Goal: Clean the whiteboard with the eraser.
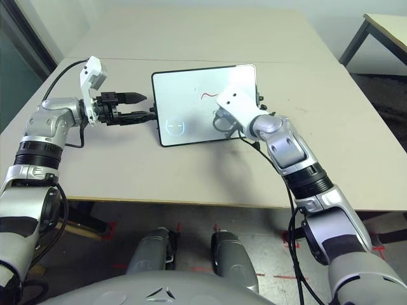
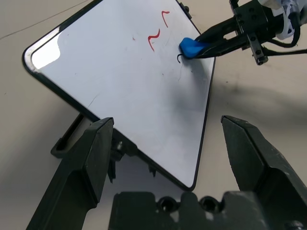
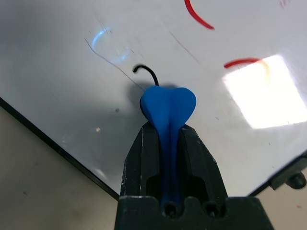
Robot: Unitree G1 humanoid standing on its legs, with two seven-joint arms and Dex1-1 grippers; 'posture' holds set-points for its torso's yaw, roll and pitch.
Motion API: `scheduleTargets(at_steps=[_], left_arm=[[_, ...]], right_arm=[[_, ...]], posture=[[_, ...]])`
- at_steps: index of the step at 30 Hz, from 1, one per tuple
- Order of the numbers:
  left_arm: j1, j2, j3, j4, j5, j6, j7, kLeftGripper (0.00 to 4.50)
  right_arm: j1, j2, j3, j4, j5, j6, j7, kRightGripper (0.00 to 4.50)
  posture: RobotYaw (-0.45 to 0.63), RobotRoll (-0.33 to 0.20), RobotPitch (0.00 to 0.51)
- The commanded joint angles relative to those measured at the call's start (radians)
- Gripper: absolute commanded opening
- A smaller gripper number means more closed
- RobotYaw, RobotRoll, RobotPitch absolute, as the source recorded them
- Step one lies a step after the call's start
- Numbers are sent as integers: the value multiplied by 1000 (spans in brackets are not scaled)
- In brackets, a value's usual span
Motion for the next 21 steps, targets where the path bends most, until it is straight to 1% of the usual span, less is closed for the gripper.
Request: scheduleTargets(at_steps=[1, 11, 15, 21], left_arm=[[3, 7, 3, -14, -7, 0, -3, 4500], [-3, 2, 3, -8, -6, -2, 2, 4500], [0, 0, 3, -11, -7, -1, 3, 4500], [2, -1, 3, -12, -8, 0, 4, 4500]], right_arm=[[-23, 29, 25, 25, -15, -10, 16, 303], [-64, 87, 34, 45, -37, -17, 29, 302], [-50, 70, 25, 64, -51, -23, 31, 302], [-8, 12, -4, 55, -49, -22, 45, 302]], posture=[[134, 0, 63], [134, 0, 60], [135, 0, 62], [129, 0, 68]])
